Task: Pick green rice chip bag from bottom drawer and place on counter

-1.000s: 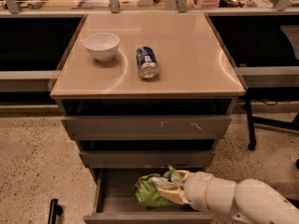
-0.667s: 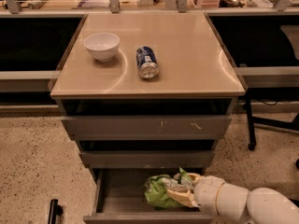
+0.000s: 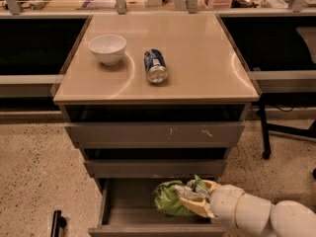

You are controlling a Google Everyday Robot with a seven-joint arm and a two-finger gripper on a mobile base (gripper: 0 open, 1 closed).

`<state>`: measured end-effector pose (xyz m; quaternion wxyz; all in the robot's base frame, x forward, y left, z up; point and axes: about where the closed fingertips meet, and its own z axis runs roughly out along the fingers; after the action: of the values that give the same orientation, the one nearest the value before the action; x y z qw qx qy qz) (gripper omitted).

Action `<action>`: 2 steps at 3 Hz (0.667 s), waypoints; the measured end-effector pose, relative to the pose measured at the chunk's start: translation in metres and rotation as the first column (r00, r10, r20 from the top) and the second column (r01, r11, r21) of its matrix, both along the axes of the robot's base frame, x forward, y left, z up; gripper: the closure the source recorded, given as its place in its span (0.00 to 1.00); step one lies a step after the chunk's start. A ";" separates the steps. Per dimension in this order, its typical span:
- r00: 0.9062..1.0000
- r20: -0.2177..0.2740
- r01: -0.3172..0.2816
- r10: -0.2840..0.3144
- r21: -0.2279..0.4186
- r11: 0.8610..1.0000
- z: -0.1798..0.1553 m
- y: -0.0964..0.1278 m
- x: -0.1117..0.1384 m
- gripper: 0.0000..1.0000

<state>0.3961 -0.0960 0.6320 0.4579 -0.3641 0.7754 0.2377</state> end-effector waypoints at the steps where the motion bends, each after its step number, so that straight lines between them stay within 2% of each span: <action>1: 0.993 0.118 0.030 -0.027 -0.025 0.999 0.053 -0.019 0.014 1.00; 2: 0.976 0.214 0.057 -0.034 -0.101 0.993 0.114 -0.030 0.031 1.00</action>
Offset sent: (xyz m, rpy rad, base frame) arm 0.0523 -0.0469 0.1964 -0.2323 -0.3351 -0.0738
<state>0.4273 -0.1255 0.7457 0.5230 -0.3936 0.7419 0.1453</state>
